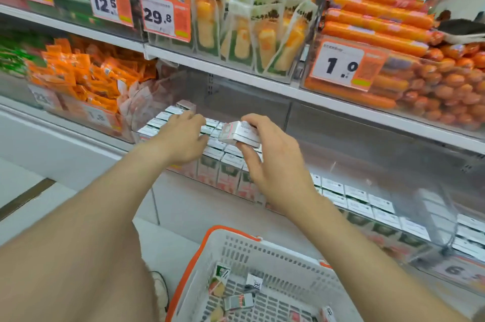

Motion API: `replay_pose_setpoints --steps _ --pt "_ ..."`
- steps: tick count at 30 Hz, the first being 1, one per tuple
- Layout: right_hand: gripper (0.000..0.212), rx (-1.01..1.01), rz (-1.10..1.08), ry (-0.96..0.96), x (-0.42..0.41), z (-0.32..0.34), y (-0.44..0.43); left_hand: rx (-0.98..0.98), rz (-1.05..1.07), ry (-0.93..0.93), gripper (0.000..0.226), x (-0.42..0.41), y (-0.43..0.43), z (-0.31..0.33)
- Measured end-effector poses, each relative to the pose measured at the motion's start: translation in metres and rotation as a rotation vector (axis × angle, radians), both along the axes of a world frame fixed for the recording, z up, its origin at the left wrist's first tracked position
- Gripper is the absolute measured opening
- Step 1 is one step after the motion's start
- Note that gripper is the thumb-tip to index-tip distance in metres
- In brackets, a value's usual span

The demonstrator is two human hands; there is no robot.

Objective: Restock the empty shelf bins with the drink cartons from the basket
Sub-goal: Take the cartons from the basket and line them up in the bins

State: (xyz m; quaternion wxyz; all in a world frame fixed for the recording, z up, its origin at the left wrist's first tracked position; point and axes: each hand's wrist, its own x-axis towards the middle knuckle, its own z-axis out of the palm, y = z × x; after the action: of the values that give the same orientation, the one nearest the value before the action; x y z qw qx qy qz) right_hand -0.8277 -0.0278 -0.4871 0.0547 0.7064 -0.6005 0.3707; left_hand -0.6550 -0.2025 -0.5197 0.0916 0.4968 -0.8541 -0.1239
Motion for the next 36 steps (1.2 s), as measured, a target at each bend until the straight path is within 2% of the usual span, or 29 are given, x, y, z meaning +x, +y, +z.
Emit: replay_pose_setpoints --steps 4,7,10,12,14,17,21,25,29,32,34,36 --pt "0.036 0.036 -0.065 0.206 0.010 -0.010 -0.083 0.008 -0.008 -0.040 0.062 0.015 -0.035 -0.009" --pt "0.036 0.088 -0.137 0.248 0.012 -0.017 -0.145 0.012 0.020 -0.087 0.067 0.021 -0.049 -0.018" --pt "0.038 0.296 -0.225 0.110 0.012 -0.022 -0.199 0.027 0.050 -0.142 0.070 0.021 -0.051 -0.020" --pt "0.042 0.449 -0.205 -0.011 0.011 -0.022 -0.229 0.023 0.062 -0.148 0.070 0.019 -0.050 -0.018" --pt "0.045 0.554 -0.171 -0.009 0.011 -0.024 -0.249 0.006 0.064 -0.152 0.069 0.019 -0.051 -0.017" --pt "0.049 0.624 -0.134 -0.009 0.012 -0.029 -0.266 0.005 0.057 -0.185 0.072 0.018 -0.052 -0.018" --pt "0.046 0.743 -0.080 -0.142 0.013 -0.029 -0.281 -0.007 0.035 -0.208 0.072 0.017 -0.050 -0.022" --pt "0.044 0.798 -0.005 -0.227 0.025 -0.027 -0.287 0.000 0.033 -0.204 0.074 0.017 -0.050 -0.022" --pt "0.027 0.790 0.033 -0.214 0.033 -0.030 -0.294 -0.005 0.029 -0.206 0.074 0.017 -0.051 -0.023" --pt "0.034 0.765 0.068 -0.234 0.032 -0.029 -0.294 -0.012 0.040 -0.204 0.071 0.016 -0.051 -0.024" --pt "0.020 0.777 0.081 -0.285 0.029 -0.031 -0.293 -0.016 0.039 -0.215 0.069 0.014 -0.051 -0.024" --pt "0.023 0.828 0.094 -0.323 0.032 -0.031 -0.290 -0.003 0.037 -0.205 0.067 0.013 -0.051 -0.023"
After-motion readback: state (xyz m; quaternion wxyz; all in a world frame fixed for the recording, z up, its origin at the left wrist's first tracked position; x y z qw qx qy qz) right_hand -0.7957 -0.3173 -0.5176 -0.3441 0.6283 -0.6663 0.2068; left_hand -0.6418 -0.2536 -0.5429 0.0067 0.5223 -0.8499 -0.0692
